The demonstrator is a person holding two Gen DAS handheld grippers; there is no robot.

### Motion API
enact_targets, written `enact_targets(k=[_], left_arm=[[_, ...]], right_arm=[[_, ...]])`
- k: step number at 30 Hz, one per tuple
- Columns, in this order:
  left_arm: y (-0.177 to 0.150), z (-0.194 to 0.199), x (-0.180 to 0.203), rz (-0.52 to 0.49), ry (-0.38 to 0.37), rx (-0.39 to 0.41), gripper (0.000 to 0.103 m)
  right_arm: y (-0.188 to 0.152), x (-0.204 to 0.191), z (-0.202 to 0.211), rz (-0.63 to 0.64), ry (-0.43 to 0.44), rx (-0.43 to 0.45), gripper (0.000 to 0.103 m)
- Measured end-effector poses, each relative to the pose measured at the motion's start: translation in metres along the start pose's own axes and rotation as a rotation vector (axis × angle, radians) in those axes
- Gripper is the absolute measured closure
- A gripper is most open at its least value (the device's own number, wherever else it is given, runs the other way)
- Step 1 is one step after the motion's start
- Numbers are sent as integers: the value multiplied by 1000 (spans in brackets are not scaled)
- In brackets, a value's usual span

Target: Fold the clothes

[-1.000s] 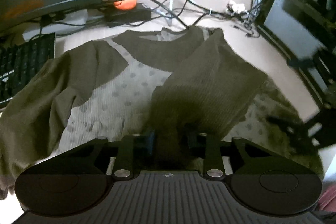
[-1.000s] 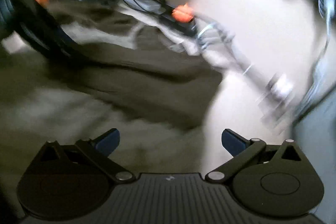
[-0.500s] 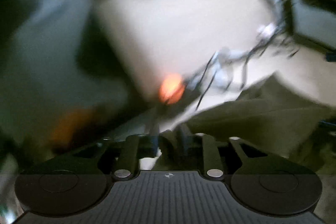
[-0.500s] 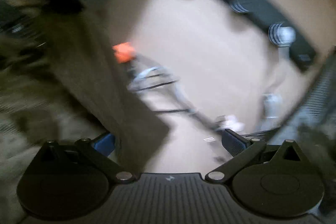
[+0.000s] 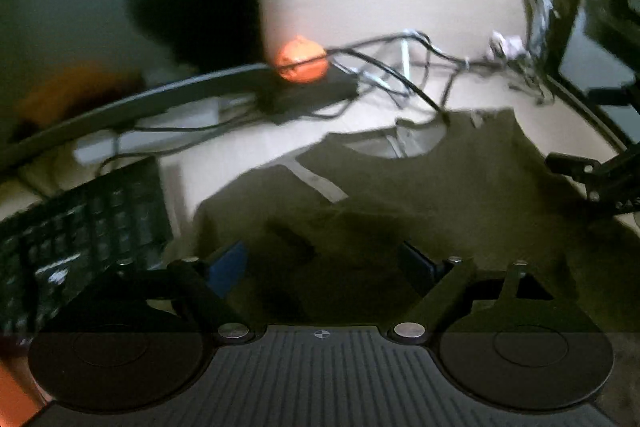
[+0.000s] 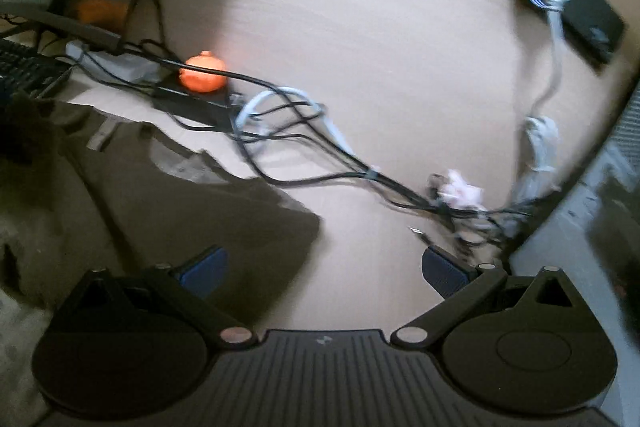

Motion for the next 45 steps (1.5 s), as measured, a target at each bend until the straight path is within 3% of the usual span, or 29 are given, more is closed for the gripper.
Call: enact_targets(k=[1,2,3,5,7,11,12,13,15,17,20,21,23,24,26,28,31,36,41,43,45], left_arm=[[1,-4,2,-15,-3,-6,44],[0,-6,3,-44,21,-14,74],[0,-8,4,-74,45,-21,83],[7,-2,7,-138,79,-2,86],[29,14,12,-188,97,52,87],[96,63,25,-340,227,269,86],[111,76,28,-376,275,331,86],[117,82,29,-402,309,363,85],[109,76,25,-461,383,357,74],[79,48,11,-454,405,261,50],[20,7,-17,-215,316,41,50],[14,13,-18,-123,270,51,48],[6,26,-15,34,172,85,17],[3,33,-8,104,105,108,11],[-8,40,9,219,-51,118,9],[-31,36,29,330,-159,76,9],[-62,19,50,412,-188,-13,9],[-77,20,79,411,-133,-9,8],[-77,33,121,323,-200,-8,6],[-84,51,126,331,-224,5,6],[-95,77,107,381,-142,46,6]], right_arm=[[-3,-12,1,28,61,-23,0],[-8,-23,2,72,111,-42,0],[-15,-31,4,126,130,-54,0],[-32,-39,4,224,108,-65,0],[-36,-33,2,218,48,-50,0],[-10,16,8,148,-262,79,0],[-4,26,14,119,-305,113,0],[2,36,21,87,-340,145,0],[4,44,28,31,-320,150,0],[-2,45,27,-1,-271,107,0],[-17,46,21,-90,-198,21,0],[-19,44,23,-136,-151,10,0],[-24,37,30,-230,-47,-8,0],[-27,30,35,-261,2,-7,0],[-35,13,45,-301,89,7,0],[-46,-4,52,-333,164,24,0],[-74,-19,50,-387,259,23,0],[-97,-7,58,-422,241,82,0],[-113,20,83,-387,111,161,0],[-119,29,92,-354,48,171,0],[-123,32,95,-303,-29,157,0]])
Point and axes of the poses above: each gripper's, at about its wrist camera, not at the fingertips, and z roughly against the way its jaws point, x to its right, y to its top, the point moved 10 cm from there along -z, roughly the way its jaws point, and after that the axes turned 11 degrees about -z, right-handed, at the moved point
